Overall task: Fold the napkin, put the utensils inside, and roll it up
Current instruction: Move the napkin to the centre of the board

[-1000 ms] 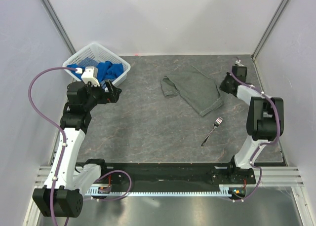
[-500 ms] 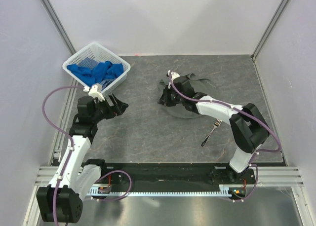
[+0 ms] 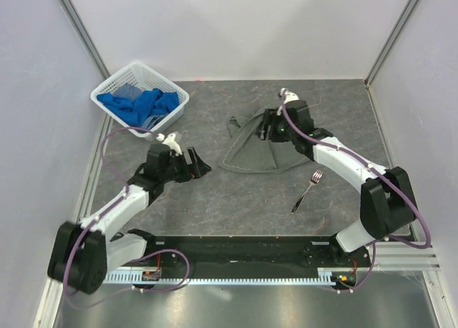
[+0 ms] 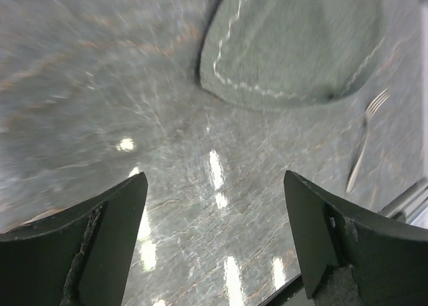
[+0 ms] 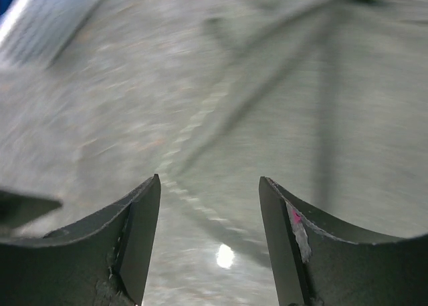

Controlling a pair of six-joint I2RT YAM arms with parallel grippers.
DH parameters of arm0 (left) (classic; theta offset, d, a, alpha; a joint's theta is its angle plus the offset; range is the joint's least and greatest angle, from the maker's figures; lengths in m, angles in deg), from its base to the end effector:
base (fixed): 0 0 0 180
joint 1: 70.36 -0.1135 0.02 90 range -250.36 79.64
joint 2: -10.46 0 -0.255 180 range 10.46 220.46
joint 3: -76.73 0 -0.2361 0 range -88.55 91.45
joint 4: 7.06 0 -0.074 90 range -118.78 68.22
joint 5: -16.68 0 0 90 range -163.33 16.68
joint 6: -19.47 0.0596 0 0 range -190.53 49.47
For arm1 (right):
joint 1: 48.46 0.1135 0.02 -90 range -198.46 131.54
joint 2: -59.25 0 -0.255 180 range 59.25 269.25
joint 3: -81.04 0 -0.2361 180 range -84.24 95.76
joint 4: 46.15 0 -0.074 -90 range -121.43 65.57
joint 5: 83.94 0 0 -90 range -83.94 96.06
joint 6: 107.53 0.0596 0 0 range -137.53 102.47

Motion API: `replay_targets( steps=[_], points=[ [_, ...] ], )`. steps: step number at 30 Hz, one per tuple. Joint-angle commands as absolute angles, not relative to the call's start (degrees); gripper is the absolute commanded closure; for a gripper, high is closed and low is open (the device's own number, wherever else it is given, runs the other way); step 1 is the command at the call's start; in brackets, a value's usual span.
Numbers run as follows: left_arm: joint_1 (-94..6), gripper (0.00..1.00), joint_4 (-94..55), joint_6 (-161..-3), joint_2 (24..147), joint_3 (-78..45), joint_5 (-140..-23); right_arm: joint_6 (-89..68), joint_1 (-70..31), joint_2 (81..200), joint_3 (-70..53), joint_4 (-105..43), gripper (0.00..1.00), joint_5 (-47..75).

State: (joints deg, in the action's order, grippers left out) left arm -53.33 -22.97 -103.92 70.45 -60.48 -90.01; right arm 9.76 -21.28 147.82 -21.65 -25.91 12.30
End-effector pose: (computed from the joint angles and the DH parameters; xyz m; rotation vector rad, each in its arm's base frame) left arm 0.2128 -0.0831 0.1929 -0.1419 2.2324 -0.8105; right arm 0.3162 0.1697 0.2527 -0.0648 2.1917 0.6679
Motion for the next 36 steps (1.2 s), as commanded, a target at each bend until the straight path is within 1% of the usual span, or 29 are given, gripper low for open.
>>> replay_targets(
  steps=[1,2,3,6,9,14,18,20,21,23,24,26,29,32,36],
  points=[
    [-48.4,0.10,-15.9,-104.4,81.8,-55.3,-86.5,10.9,-27.3,145.6,-25.3,-23.3,0.31,11.4],
    [-48.0,0.12,-15.7,-104.0,84.0,-54.5,-86.2,10.9,-28.1,145.2,-26.0,-23.3,0.31,11.3],
    [-47.4,0.16,-14.7,-103.8,85.8,-53.1,-86.3,10.8,-28.5,144.7,-26.2,-23.3,0.31,11.4],
    [-47.0,0.23,-12.0,-104.3,91.6,-51.2,-86.3,10.4,-29.2,144.1,-26.9,-23.3,0.31,11.2],
    [-46.7,0.27,-10.0,-104.9,96.3,-49.6,-86.0,10.2,-30.0,144.6,-26.7,-23.3,0.30,10.7],
    [-46.5,0.29,-7.7,-105.7,104.2,-45.7,-88.3,10.1,-32.2,148.2,-23.4,-23.7,0.30,9.8],
    [-45.8,0.35,-5.3,-107.0,110.9,-43.6,-91.1,9.9,-33.1,153.3,-19.8,-24.4,0.30,10.8],
    [-45.6,0.44,-3.4,-107.8,112.5,-42.8,-93.2,9.7,-33.1,155.7,-17.5,-24.2,0.30,14.2],
    [-45.2,0.58,-2.9,-108.1,113.2,-42.5,-93.9,10.2,-32.9,156.2,-17.1,-24.3,0.31,15.4],
    [-44.7,0.75,-1.1,-108.8,114.7,-41.9,-94.9,10.7,-32.8,157.0,-17.3,-25.0,0.31,17.6],
    [-43.9,0.88,-0.5,-109.0,115.0,-41.6,-95.2,10.9,-32.7,157.5,-17.5,-25.7,0.31,17.7],
    [-42.8,0.98,0.5,-109.0,115.8,-40.6,-95.9,11.4,-32.6,157.9,-18.8,-26.1,0.31,17.7],
    [-39.3,0.98,2.0,-108.9,115.8,-39.4,-96.5,11.1,-32.6,157.5,-20.3,-25.9,0.31,16.0],
    [-34.4,0.98,3.4,-109.5,116.5,-37.8,-96.8,10.9,-33.0,157.9,-20.3,-24.4,0.30,11.1],
    [-28.3,0.98,4.2,-110.2,117.9,-36.0,-98.2,10.9,-33.5,161.3,-16.4,-24.5,0.30,11.4]
  ],
)
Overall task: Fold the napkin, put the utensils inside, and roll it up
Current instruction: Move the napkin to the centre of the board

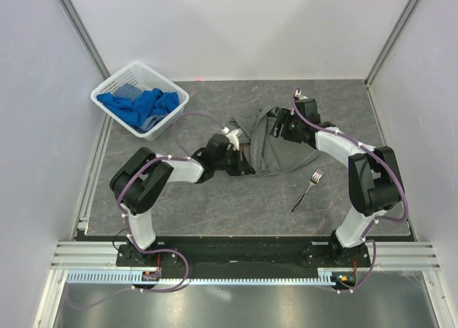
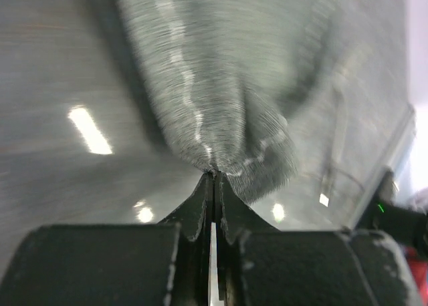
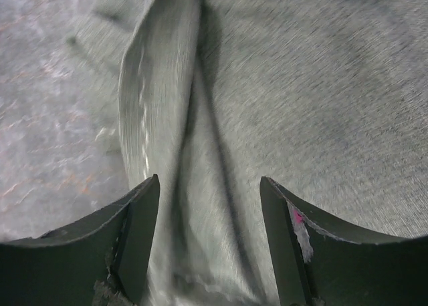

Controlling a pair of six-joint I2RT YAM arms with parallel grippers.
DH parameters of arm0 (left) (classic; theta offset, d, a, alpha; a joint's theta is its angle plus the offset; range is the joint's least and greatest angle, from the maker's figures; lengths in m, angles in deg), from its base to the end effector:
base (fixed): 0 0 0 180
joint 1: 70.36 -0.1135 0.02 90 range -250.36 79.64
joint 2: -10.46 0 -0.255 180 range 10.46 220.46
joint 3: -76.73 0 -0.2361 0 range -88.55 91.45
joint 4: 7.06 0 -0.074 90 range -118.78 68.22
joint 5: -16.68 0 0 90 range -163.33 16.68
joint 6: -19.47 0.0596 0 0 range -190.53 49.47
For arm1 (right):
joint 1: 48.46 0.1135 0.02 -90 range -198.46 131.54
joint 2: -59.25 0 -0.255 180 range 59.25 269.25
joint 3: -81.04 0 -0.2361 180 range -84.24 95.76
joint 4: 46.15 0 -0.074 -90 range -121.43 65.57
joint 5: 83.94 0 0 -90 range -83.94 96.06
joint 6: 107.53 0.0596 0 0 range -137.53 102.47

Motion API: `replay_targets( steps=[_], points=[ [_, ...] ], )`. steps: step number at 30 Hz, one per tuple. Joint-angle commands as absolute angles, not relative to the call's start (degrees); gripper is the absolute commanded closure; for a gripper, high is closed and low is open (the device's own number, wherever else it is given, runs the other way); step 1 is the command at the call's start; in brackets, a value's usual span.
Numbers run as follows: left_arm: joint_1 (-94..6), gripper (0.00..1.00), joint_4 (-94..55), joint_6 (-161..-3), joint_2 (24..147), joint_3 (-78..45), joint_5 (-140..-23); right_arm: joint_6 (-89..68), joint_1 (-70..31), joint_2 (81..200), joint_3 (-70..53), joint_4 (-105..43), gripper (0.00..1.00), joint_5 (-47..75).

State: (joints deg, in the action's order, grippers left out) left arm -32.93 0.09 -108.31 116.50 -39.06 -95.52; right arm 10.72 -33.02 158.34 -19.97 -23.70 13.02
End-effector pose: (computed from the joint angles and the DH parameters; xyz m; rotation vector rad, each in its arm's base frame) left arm 0.2822 -0.2444 0.1276 0.2353 2.3588 -1.1207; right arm 0.3645 0.1082 0.1941 0.2010 2.3569 0.5202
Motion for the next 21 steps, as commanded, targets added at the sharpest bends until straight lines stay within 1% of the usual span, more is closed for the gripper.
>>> replay_targets(
  steps=[1,3,4,5,6,7,9,10,11,14,15,17,18,20,21],
  points=[
    [-27.8,0.98,4.2,-110.5,118.1,-35.8,-98.4,11.2,-33.5,162.1,-14.2,-24.7,0.30,12.6],
    [-27.2,0.98,4.2,-111.0,118.3,-36.2,-98.6,12.9,-33.6,163.7,-12.7,-26.8,0.30,13.8],
    [-27.2,0.94,4.2,-111.0,118.2,-36.3,-99.0,13.3,-33.5,164.4,-11.3,-27.6,0.30,14.9],
    [-27.2,0.85,4.1,-111.0,118.1,-36.8,-99.3,13.7,-33.6,166.2,-10.4,-28.3,0.30,15.4],
    [-27.2,0.62,4.1,-111.2,117.7,-37.1,-99.2,14.3,-33.5,167.3,-9.5,-28.8,0.30,15.7],
    [-27.2,0.50,4.1,-111.2,116.6,-37.6,-98.9,14.6,-33.5,168.5,-7.3,-28.8,0.30,16.3],
    [-27.2,0.30,2.4,-110.4,114.6,-38.5,-97.7,15.2,-33.4,171.6,-5.3,-29.4,0.30,18.0],
    [-27.2,0.24,1.5,-110.0,112.4,-38.7,-97.1,15.6,-33.4,172.6,-3.6,-29.4,0.30,18.5],
    [-27.3,0.21,-1.0,-109.0,111.4,-39.0,-95.7,15.8,-33.2,174.5,-2.7,-29.4,0.30,19.8],
    [-27.5,0.17,-5.8,-106.9,106.5,-39.8,-92.5,16.2,-32.6,177.3,-0.4,-30.8,0.30,21.4],
    [-27.9,0.17,-6.5,-106.7,105.0,-40.2,-91.9,16.0,-32.3,177.9,0.0,-31.0,0.33,21.4],
    [-28.6,0.17,-8.1,-105.8,100.9,-41.8,-90.4,15.0,-31.7,179.9,2.1,-31.0,0.42,21.9],
    [-29.7,0.17,-10.3,-105.5,99.4,-42.2,-89.8,14.6,-31.4,180.5,3.6,-31.0,0.57,23.1],
    [-31.0,0.17,-12.7,-104.6,94.6,-43.4,-88.1,13.0,-30.5,181.9,5.0,-31.0,0.77,24.6],
    [-32.8,0.17,-15.2,-104.3,93.0,-43.7,-87.6,12.2,-30.1,182.1,6.1,-31.0,0.94,26.5]
  ],
)
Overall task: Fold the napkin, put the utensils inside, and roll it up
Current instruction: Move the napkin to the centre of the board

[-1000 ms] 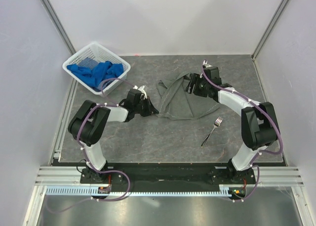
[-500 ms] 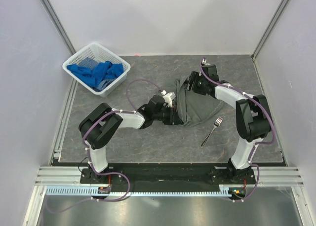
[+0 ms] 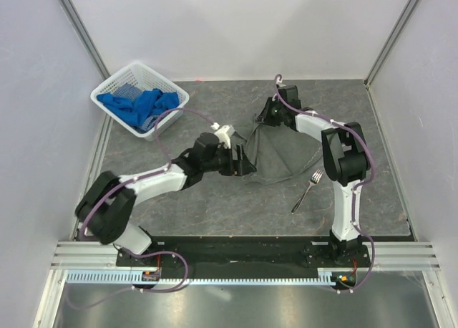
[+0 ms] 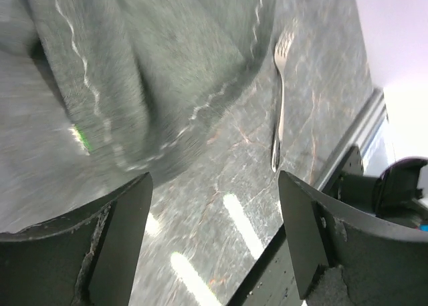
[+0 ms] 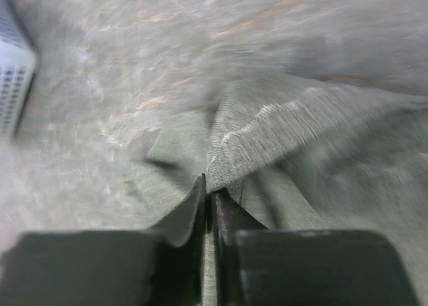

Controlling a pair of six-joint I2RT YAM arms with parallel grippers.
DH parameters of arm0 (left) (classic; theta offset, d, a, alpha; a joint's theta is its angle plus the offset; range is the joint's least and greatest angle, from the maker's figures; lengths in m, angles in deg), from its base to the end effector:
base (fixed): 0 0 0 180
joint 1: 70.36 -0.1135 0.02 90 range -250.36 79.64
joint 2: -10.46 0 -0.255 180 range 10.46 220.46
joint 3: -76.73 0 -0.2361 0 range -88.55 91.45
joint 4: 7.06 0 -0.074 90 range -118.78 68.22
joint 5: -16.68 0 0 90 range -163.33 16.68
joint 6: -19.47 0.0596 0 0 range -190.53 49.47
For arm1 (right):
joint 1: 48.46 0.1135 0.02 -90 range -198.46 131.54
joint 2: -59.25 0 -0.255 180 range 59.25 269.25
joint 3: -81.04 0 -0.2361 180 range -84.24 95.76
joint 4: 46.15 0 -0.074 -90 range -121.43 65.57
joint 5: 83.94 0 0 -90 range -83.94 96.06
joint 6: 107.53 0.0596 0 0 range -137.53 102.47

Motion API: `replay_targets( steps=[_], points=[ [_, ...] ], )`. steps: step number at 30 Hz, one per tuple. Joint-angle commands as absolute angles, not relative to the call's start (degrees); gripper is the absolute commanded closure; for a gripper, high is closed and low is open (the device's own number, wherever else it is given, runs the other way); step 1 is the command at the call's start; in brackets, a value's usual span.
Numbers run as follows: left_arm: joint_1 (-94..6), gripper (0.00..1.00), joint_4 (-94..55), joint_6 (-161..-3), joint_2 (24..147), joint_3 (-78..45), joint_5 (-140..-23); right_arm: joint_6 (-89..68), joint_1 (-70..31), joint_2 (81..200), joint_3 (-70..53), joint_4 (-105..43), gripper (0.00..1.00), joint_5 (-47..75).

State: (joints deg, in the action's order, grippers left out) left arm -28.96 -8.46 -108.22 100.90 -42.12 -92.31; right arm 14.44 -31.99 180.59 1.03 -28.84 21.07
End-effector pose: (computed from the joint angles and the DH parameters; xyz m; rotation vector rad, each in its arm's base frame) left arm 0.2422 -0.2394 0.1865 0.2924 2.2840 -1.1266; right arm 0.4514 0.1495 0.1631 0.1674 2.3207 0.7368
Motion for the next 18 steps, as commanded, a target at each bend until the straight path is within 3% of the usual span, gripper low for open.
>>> replay_targets(
  steps=[1,9,14,16,17,18],
  points=[
    [-34.0,0.17,-16.3,-103.8,90.8,-44.6,-86.9,11.1,-28.8,182.0,6.4,-31.0,1.00,27.8],
    [-48.6,0.08,-28.3,-100.3,68.5,-45.7,-78.8,0.3,-17.6,172.2,-2.9,-30.4,1.00,40.1],
    [-50.1,0.05,-32.2,-97.5,67.1,-43.9,-76.3,-8.2,-6.4,166.6,-9.1,-20.7,0.98,44.6],
    [-50.4,0.05,-32.8,-97.5,69.3,-43.9,-77.4,-7.8,-3.9,162.6,-12.9,-19.6,0.82,43.1],
    [-50.6,0.05,-32.9,-97.7,70.2,-44.0,-77.8,-6.6,-3.9,160.8,-14.3,-19.7,0.62,41.0],
    [-50.6,0.05,-32.9,-97.8,70.8,-44.2,-78.0,-5.9,-4.1,158.8,-16.9,-19.5,0.55,38.8]
  ],
)
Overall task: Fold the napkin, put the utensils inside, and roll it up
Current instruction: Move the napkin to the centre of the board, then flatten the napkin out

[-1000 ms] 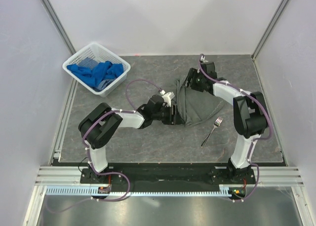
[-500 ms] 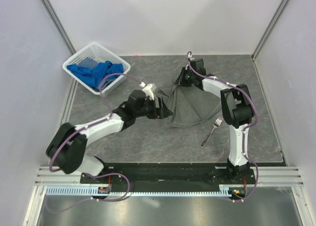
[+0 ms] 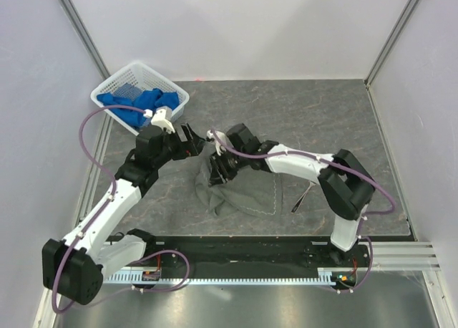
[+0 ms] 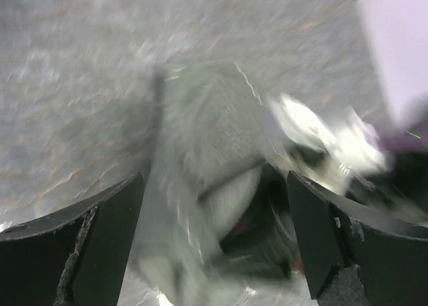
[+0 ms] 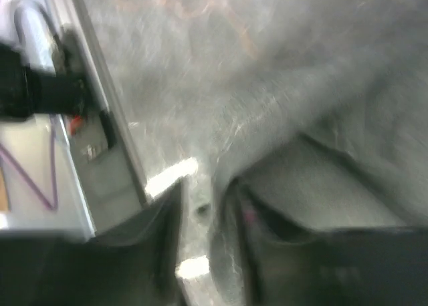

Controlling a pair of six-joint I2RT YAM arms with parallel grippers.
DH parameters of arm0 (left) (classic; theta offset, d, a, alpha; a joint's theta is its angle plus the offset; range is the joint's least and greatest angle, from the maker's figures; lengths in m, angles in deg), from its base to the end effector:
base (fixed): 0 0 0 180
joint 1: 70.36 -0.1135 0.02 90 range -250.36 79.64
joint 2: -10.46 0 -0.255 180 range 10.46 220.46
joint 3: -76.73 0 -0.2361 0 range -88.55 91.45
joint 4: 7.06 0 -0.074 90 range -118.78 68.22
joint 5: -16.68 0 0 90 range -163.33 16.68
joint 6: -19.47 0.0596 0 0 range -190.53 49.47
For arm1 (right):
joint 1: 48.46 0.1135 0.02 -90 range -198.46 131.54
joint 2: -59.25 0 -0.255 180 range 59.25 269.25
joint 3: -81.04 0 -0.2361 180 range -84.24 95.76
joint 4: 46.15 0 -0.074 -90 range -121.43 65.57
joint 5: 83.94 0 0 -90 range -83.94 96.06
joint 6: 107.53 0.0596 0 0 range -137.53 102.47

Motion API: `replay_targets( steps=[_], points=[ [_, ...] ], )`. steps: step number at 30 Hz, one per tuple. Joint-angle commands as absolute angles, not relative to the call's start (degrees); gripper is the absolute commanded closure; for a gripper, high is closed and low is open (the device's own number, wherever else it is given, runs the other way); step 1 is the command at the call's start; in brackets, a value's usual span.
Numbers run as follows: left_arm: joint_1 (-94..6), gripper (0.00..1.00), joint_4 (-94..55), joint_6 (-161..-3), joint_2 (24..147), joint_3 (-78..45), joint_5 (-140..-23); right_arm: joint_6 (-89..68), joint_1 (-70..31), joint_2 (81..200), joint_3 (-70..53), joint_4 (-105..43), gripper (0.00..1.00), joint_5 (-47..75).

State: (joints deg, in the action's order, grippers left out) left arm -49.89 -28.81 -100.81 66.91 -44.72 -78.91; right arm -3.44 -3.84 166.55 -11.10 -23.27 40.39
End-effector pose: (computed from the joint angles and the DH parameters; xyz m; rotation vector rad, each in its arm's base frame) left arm 0.2233 -0.0896 0.2898 -0.1010 1.9706 -0.6826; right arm 0.2679 0.3116 0.1954 -0.9627 2.2638 1.1842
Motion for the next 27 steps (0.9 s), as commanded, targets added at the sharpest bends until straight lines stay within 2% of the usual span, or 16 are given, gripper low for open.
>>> replay_targets(
  steps=[1,2,5,7,13,18,27],
  points=[
    [-50.7,0.06,-32.7,-98.0,71.3,-44.6,-78.2,-4.9,-4.6,154.4,-18.0,-19.0,0.50,36.7],
    [-50.6,0.06,-32.2,-98.0,72.4,-45.0,-78.4,-4.4,-5.0,152.1,-18.8,-17.1,0.42,34.9],
    [-50.6,0.07,-31.0,-97.7,75.9,-45.6,-79.7,-1.1,-7.2,144.6,-21.4,-12.8,0.32,27.7],
    [-50.4,0.10,-31.0,-97.0,78.3,-45.1,-81.6,1.0,-8.8,141.7,-23.6,-10.4,0.29,23.0],
    [-50.2,0.16,-32.3,-96.8,81.7,-47.5,-75.2,7.8,-10.6,139.8,-31.7,-1.7,0.29,15.2],
    [-50.3,0.20,-32.9,-98.6,82.2,-50.1,-74.2,11.5,-11.5,137.6,-37.0,4.1,0.30,10.1],
    [-50.2,0.25,-23.5,-98.7,83.8,-54.0,-81.6,14.0,-11.9,137.4,-41.3,4.8,0.33,7.2]
  ],
)
